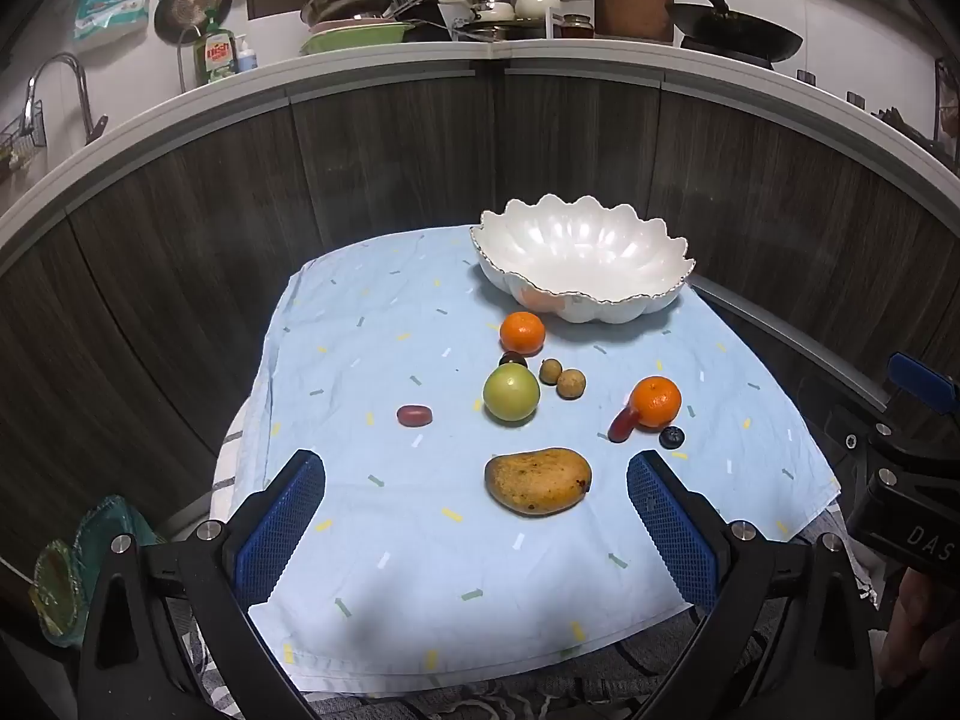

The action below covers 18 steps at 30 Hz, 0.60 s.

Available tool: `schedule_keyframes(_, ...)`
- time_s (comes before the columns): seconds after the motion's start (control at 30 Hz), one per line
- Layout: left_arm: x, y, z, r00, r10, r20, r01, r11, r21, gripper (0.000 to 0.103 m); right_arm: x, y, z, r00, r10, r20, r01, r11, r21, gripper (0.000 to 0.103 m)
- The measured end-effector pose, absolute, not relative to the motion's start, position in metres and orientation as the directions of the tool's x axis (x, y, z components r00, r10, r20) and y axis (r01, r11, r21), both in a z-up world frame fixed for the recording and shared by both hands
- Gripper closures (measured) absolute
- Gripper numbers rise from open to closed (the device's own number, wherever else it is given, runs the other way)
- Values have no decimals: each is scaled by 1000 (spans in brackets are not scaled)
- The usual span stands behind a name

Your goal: Organize fruits

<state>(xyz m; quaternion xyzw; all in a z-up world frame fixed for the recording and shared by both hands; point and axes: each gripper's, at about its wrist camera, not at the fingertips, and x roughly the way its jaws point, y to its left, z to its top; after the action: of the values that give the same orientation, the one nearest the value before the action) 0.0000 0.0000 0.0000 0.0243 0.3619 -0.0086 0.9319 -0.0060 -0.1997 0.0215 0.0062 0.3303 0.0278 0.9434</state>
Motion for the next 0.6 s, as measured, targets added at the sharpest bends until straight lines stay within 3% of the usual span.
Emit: schedule_keyframes(0.6, 0, 1, 0, 740, 3, -672, 30, 999, 37, 0, -6, -200, 22, 781, 59, -621, -48, 998, 34, 1)
